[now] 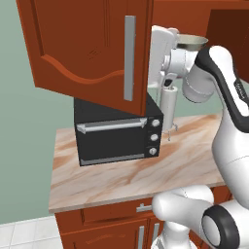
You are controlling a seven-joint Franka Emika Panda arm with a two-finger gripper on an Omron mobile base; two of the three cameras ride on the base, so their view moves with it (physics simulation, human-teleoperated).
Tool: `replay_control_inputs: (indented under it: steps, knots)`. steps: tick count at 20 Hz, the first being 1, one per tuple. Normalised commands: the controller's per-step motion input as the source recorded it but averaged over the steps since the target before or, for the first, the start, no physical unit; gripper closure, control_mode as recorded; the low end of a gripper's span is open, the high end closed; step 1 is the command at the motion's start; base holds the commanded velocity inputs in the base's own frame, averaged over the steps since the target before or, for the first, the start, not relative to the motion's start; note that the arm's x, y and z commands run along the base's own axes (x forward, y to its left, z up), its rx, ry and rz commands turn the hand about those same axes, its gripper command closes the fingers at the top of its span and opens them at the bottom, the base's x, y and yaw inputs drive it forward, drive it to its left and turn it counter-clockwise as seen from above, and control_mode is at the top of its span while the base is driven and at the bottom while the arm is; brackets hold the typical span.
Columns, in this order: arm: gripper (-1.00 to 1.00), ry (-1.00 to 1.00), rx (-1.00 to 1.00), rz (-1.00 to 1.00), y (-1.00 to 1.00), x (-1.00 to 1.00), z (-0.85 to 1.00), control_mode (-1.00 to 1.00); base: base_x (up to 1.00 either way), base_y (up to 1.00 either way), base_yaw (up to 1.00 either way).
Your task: Move the bowls from the cabinet to the plates on the dining table.
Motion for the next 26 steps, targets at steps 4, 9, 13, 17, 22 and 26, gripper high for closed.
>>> replay_control_inputs:
  steps: [4,9,13,17,22,26]
  knots:
    - [-1.00,0.05,0.00,0.14,0.25,-0.14,0.01,-1.00,0.00,0.00,0.00]
    - [-1.00,0.01,0.02,0.16,-0.02,-0.30,0.09,-1.00,0.00,0.00,0.00]
    - [-1.00,0.00,0.01,0.15,-0.01,-0.34,0.15,-1.00,0.00,0.00,0.00]
    - [-1.00,0.02,0.00,0.12,0.25,-0.32,0.08,-1.00,0.00,0.00,0.00]
    - [-1.00,0.00,-0.05,0.07,0.49,-0.33,-0.01,-1.00,0.00,0.00,0.00]
    - [-1.00,-0.02,-0.10,0.01,0.55,-0.28,-0.08,-1.00,0.00,0.00,0.00]
